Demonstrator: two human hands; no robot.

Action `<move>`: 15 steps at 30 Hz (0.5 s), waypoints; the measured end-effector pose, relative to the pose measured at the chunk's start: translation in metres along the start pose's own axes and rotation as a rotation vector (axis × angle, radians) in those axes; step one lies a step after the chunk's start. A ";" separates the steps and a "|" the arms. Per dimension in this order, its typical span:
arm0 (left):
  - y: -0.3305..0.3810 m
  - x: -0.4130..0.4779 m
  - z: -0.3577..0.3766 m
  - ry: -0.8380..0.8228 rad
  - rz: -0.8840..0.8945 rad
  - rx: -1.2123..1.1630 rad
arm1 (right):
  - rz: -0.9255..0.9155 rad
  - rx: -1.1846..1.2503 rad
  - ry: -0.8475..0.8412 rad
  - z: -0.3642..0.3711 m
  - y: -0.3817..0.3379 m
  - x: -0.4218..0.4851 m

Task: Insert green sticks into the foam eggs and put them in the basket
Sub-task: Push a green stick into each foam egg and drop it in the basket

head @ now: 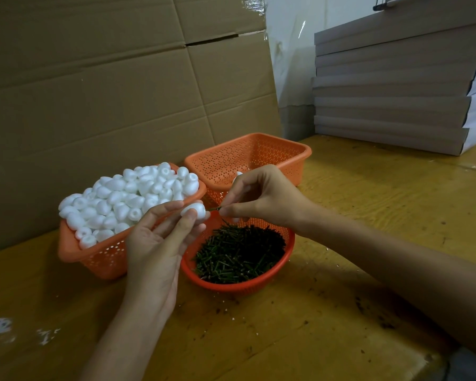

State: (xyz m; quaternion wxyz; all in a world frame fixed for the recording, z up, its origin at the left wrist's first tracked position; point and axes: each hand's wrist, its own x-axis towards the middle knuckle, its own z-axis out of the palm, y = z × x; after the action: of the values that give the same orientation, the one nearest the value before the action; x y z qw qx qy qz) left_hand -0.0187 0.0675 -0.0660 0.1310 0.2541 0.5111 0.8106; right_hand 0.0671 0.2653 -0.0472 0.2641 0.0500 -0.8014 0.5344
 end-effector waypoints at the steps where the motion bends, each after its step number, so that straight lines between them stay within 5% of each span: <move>1: 0.000 0.000 0.000 0.005 0.002 0.001 | -0.007 0.002 0.004 0.000 0.000 0.000; 15: -0.005 -0.001 0.002 -0.035 0.066 0.170 | -0.062 -0.115 -0.050 0.002 -0.002 -0.002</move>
State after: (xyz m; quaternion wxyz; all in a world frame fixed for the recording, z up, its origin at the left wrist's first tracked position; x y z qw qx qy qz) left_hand -0.0165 0.0705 -0.0699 0.0912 0.2951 0.5673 0.7634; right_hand 0.0688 0.2622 -0.0472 0.2629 0.0727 -0.8352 0.4776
